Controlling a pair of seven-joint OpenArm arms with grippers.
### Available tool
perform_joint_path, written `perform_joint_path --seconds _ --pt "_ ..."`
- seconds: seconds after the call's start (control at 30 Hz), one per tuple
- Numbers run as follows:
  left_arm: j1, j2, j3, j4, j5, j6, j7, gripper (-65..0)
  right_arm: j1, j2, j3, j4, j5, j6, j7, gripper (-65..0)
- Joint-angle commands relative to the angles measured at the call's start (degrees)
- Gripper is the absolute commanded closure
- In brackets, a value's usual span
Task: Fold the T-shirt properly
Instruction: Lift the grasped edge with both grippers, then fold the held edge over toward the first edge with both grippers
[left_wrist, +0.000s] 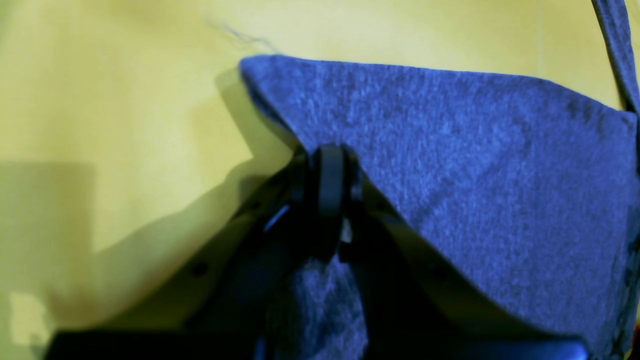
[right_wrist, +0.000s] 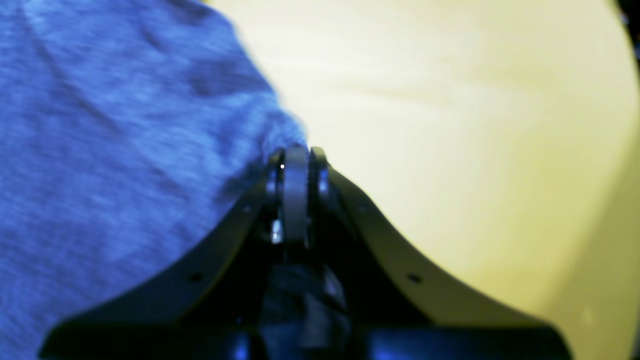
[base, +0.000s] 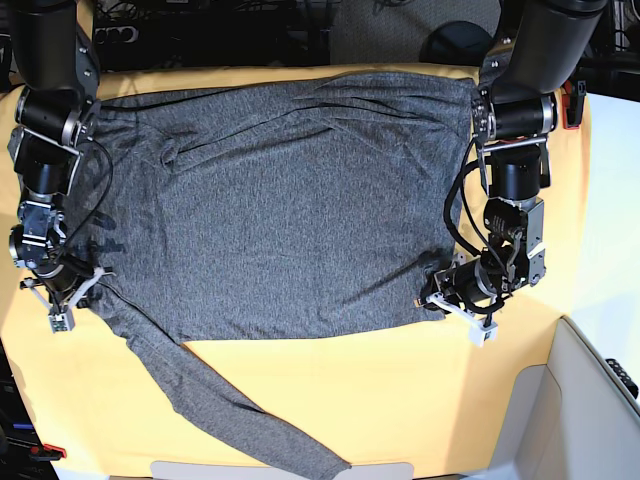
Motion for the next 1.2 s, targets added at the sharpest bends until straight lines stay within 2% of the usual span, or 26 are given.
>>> perform_joint_path --seconds 0.0,0.23,0.63,0.9,1.17 --pt "-1.7 -0.4 -0.1 3.5 -0.8 -0.4 -0.4 -0.1 1.6 1.0 0.2 2.1 0.8 -0.3 1.5 -0.2" --pt "2.1 -0.5 -0.1 11.4 -0.8 -0.4 -0.1 -0.1 -1.3 1.8 0.2 7.1 0.9 -0.3 1.6 -0.2" --pt "11.8 -3.5 -0.3 33.0 -0.9 -0.5 8.0 -0.1 -12.1 1.9 0.6 21.8 1.0 -0.3 1.5 -0.2" --pt "19.8 -3.6 -1.4 50.0 -0.8 -0.5 13.0 -0.1 -20.8 1.6 10.7 33.1 1.0 0.1 1.5 -0.2" --pt "25.9 -3.6 -5.6 61.2 -0.9 -0.6 16.6 -0.1 -27.4 1.8 12.8 38.1 1.0 0.1 1.5 -0.2"
